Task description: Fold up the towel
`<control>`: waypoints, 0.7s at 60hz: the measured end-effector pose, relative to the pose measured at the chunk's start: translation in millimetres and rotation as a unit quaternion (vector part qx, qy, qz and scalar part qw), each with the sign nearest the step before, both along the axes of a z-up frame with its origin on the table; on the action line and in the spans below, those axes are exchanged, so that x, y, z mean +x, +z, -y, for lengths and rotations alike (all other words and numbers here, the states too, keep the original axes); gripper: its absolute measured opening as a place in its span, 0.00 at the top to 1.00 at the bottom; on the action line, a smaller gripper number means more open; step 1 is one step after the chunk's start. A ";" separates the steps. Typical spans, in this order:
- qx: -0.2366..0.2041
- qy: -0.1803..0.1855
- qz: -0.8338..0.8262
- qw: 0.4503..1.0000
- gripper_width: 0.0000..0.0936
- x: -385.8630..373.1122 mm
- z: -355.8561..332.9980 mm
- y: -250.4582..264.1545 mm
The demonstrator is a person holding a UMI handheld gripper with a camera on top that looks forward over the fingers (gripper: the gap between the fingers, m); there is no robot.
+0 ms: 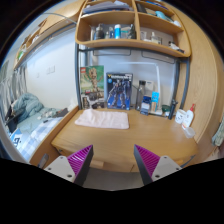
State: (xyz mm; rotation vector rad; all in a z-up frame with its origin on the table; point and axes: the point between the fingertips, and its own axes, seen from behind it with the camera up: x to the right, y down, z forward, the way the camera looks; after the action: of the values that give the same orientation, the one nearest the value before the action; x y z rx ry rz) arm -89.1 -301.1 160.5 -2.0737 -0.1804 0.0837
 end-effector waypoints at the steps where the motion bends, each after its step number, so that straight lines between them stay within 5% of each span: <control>1: -0.005 -0.001 0.001 1.000 0.12 -2.7 1.8 -3.8; 26: -0.101 0.077 0.003 0.992 0.11 -173.8 -122.8 -108.4; 42: -0.110 0.065 0.013 0.992 0.10 -262.7 -272.3 -137.2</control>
State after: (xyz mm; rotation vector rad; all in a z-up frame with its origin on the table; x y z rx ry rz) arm -351.8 -28.7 23.3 -2.2823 -0.3357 0.1632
